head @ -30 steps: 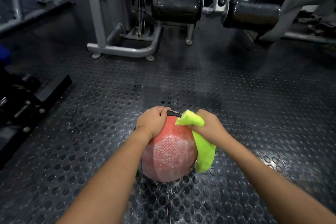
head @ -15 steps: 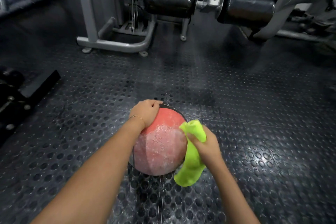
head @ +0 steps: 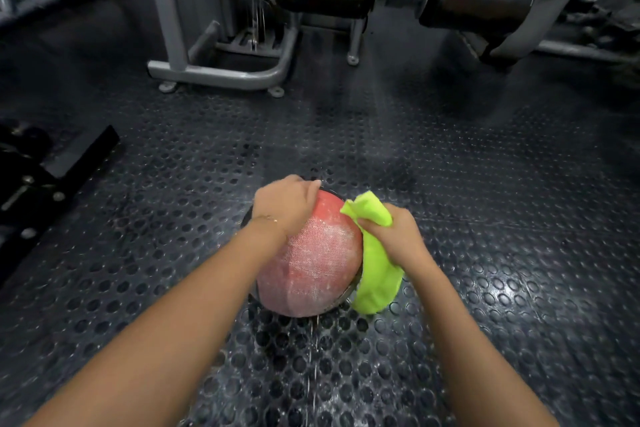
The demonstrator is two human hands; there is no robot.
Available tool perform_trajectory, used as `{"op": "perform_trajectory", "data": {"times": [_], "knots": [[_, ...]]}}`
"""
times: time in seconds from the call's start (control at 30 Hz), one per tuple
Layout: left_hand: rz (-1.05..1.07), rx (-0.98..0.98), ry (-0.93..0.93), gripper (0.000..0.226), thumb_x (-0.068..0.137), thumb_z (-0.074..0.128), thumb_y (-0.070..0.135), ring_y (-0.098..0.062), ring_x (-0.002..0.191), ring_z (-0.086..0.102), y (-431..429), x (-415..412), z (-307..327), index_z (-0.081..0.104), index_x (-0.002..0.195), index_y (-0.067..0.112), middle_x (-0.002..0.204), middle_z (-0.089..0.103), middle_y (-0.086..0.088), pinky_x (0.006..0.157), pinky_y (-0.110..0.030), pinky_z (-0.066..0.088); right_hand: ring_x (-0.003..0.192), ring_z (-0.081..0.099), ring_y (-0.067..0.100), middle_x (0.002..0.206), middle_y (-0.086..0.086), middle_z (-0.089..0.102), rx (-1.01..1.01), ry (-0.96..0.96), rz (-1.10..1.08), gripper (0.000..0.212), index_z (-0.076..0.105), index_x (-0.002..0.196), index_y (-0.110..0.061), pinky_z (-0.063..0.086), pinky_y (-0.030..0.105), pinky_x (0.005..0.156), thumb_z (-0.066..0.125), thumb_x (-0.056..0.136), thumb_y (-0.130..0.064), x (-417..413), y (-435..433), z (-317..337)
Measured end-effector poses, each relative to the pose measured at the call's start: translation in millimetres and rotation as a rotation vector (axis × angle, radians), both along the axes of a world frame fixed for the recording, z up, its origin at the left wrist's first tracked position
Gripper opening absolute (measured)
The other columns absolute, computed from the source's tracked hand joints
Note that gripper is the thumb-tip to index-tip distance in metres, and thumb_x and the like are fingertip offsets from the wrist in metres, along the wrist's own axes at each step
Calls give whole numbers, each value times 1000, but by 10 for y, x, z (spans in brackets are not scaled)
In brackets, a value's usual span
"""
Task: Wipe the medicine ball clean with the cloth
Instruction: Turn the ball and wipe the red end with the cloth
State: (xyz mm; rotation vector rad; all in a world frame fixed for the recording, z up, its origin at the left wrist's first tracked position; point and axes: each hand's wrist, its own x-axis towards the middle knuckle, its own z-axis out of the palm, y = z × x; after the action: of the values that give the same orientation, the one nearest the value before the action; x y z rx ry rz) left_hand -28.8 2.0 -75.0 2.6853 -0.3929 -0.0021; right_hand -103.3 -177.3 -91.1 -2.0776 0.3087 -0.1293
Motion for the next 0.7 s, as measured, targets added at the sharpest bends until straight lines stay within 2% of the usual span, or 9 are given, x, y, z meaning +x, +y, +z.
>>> {"op": "perform_trajectory", "data": {"times": [0.07,0.13,0.27,0.37,0.47,0.6,0.63,0.7], "knots": [[-83,-122,84,44,103,20,35,-16,135,37,92,-39,-66,49,135,26,145,44,2,112,-33,28,77,59,19,82,7,66,29,0,-24,10,67,87,-8,46,33,72,71,78,-12,68,8,-4],[-109,-151,66,44,103,20,32,-12,138,32,141,-15,-122,46,137,26,147,41,4,116,-28,20,78,59,20,84,10,67,52,21,-38,10,67,87,-6,47,34,74,70,79,-11,30,16,-48],[-108,-125,67,44,102,20,32,-9,135,36,50,72,-110,50,134,29,144,45,8,111,-25,24,73,57,15,80,6,65,75,62,-50,8,67,84,-9,45,24,65,71,77,-9,-51,-44,-77],[-100,-113,96,44,102,20,31,-9,134,37,-24,141,-86,52,133,29,144,45,8,109,-25,26,74,58,17,80,7,66,26,32,-60,7,68,83,-10,45,30,70,72,77,-12,116,-93,-58],[-51,-114,124,45,102,20,32,-14,129,44,-76,158,-86,54,131,29,141,49,8,102,-29,36,76,58,20,80,8,64,64,41,-113,8,66,84,-7,45,32,70,71,78,-11,117,-72,-102],[-13,-131,136,44,102,20,32,-16,124,49,-68,206,-63,54,129,30,139,51,7,93,-29,41,74,55,17,80,13,65,44,64,-41,16,66,87,2,40,15,58,72,77,-9,-168,-79,-175],[-12,-126,135,44,102,20,32,-17,124,49,-61,209,-56,53,130,30,139,51,6,94,-29,41,74,55,16,79,12,65,43,57,-38,16,66,87,3,40,15,58,72,77,-8,-137,-83,-174],[6,-129,140,44,102,20,32,-19,124,49,-59,205,-47,53,130,30,139,51,5,96,-31,41,75,56,18,80,11,65,53,13,-91,15,67,88,1,44,26,66,71,77,-9,31,-77,-141]]}}
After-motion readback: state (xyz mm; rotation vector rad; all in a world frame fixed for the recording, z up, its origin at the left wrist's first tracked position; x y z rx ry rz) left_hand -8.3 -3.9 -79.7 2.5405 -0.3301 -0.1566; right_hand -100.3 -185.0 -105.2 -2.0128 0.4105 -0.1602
